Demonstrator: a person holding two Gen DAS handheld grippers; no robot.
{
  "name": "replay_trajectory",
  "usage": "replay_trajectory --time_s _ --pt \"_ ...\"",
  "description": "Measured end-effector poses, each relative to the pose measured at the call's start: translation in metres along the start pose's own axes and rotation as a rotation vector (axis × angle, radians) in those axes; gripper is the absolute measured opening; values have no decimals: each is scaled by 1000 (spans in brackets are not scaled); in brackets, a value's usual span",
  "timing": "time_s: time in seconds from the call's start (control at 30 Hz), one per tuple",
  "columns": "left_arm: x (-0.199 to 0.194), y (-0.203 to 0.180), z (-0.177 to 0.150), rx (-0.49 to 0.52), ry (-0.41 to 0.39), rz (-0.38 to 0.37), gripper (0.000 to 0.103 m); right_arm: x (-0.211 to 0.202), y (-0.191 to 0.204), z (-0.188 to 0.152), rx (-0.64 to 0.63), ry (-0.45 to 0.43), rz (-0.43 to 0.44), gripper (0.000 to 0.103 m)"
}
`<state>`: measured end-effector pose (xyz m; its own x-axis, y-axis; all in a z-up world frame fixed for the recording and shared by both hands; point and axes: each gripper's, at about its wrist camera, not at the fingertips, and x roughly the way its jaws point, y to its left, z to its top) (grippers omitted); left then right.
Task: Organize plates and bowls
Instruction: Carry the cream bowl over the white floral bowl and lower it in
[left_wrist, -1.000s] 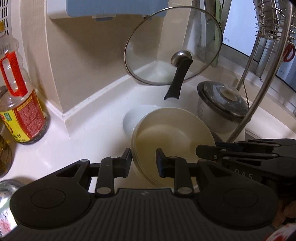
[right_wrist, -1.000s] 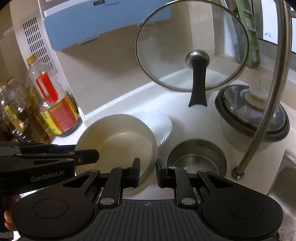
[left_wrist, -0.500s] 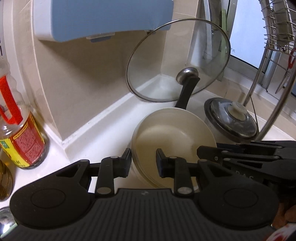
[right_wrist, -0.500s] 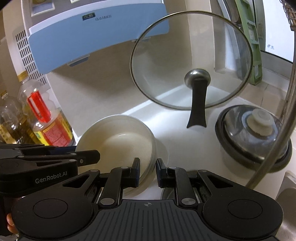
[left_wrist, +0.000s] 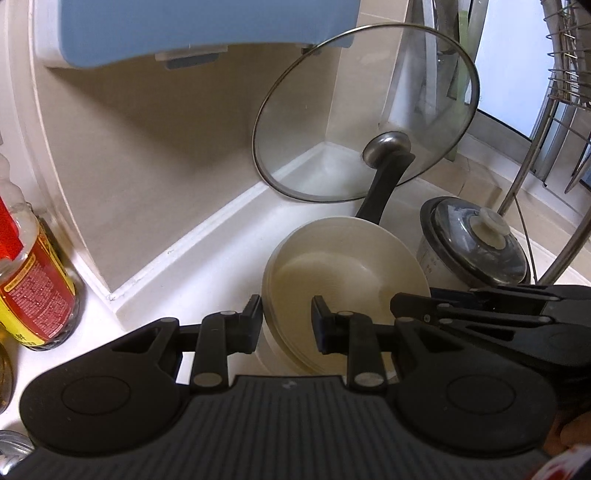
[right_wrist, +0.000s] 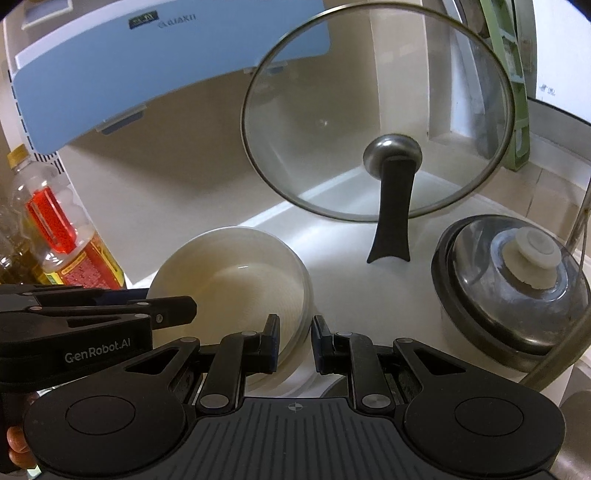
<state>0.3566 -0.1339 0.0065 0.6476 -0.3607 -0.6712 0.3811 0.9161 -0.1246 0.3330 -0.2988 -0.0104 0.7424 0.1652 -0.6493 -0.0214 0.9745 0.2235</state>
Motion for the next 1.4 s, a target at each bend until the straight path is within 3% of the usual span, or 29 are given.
replay_trajectory --time_s 1.4 --pt "43 17 -6 -52 114 -32 28 42 -10 -7 52 93 -17 19"
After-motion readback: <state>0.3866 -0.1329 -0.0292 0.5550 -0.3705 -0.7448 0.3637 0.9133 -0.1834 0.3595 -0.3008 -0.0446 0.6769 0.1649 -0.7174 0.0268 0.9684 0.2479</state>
